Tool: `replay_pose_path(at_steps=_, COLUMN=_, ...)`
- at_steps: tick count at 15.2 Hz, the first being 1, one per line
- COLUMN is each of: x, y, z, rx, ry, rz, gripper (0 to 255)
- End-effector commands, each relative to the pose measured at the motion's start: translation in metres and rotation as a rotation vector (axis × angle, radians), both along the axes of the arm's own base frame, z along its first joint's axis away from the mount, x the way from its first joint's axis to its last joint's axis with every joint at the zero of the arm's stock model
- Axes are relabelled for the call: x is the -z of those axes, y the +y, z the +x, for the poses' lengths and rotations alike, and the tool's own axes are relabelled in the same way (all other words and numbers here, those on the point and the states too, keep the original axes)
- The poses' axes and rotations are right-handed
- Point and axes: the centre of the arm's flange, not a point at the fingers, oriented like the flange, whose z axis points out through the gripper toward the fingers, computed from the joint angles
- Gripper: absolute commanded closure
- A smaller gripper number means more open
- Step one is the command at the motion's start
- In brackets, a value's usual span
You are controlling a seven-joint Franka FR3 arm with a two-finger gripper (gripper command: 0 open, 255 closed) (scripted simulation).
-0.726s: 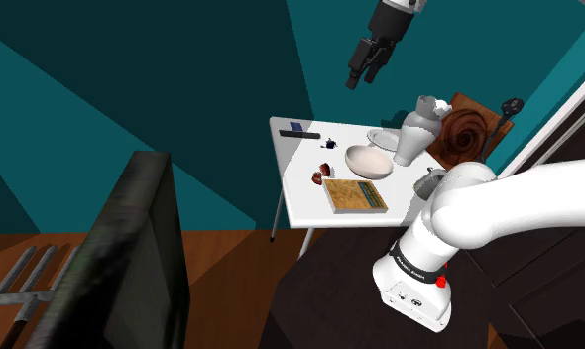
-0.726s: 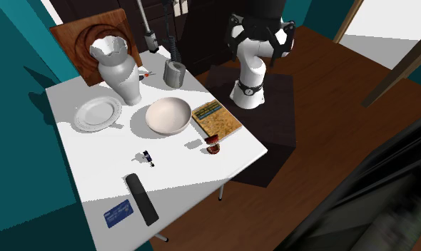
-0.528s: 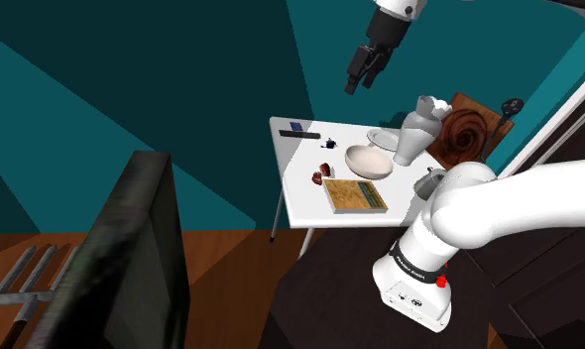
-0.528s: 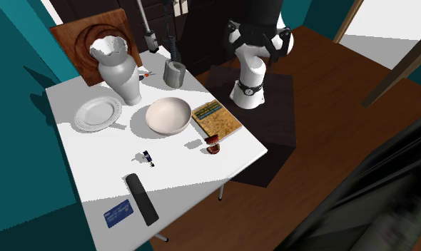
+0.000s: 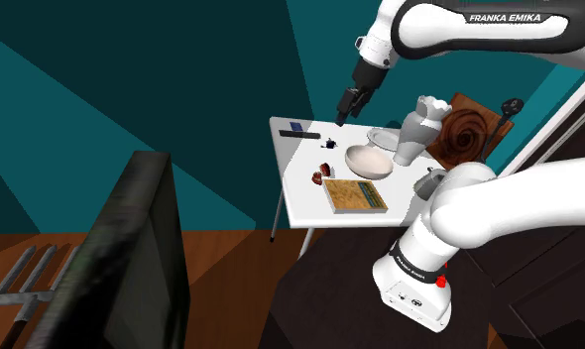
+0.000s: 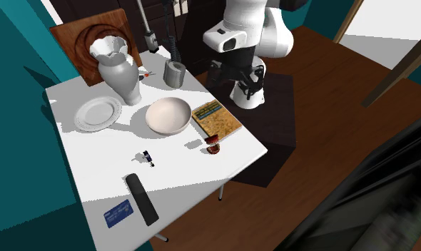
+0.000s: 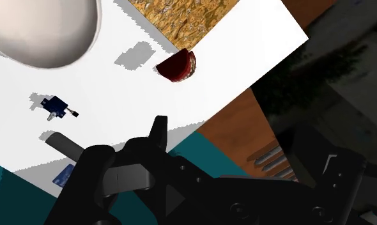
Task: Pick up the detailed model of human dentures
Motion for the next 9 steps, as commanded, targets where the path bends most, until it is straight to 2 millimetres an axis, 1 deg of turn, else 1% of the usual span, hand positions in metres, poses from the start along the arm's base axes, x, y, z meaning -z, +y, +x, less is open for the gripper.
replay_pose_path(at_steps=1, x=0.025, y=-0.005, z=0.005, rx=-0.01, ry=0.001, rz=0.002, gripper=0)
replay_pose_path(at_steps=9, x=0.125, y=-0.037, z=0.021, rx=-0.044, ry=0.012, rz=0.009, gripper=0)
